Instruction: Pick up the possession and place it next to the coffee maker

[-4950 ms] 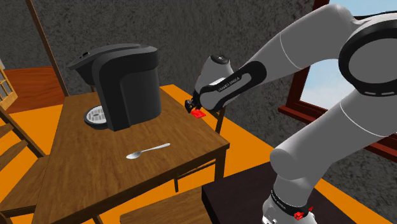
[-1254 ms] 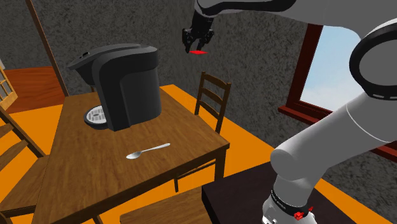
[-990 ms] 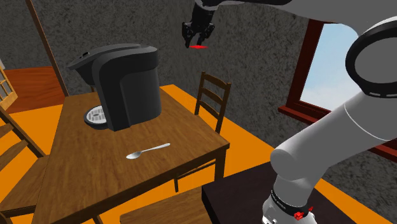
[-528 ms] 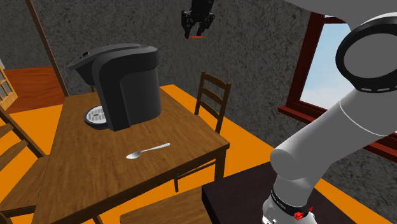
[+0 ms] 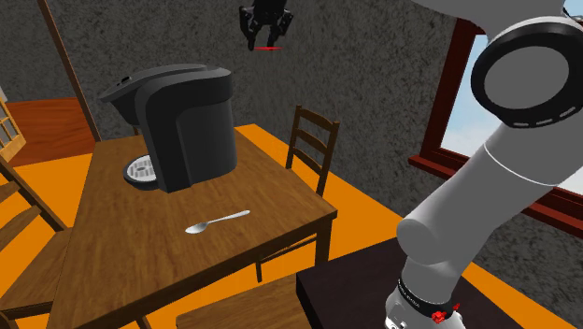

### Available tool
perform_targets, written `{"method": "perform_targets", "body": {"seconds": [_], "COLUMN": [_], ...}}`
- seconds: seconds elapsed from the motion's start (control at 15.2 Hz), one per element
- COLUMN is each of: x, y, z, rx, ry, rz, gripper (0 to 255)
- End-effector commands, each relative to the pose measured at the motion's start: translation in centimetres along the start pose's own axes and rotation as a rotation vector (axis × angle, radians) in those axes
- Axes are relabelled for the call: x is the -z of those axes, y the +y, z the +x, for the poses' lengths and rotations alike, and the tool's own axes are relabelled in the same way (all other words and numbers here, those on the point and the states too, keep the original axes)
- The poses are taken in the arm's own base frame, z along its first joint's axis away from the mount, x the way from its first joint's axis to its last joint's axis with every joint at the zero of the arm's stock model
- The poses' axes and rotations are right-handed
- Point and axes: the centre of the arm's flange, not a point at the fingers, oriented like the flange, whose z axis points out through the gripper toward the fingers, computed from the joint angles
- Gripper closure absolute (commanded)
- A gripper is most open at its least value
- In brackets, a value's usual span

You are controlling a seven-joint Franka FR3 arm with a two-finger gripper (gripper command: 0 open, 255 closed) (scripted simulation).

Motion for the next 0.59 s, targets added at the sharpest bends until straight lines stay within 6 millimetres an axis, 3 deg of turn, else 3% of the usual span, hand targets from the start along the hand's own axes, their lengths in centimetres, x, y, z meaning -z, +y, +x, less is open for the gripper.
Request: {"method": "perform_targets", "body": {"seconds": [0.0,0.53], "x": [-0.2,-0.9], "y": [-2.4,-12.9], "z": [0.2,1.6], "rx": [-0.002,-0.002], "ry": [0.000,0.000], "rz": [0.000,0.000], "gripper": [255,255]}}
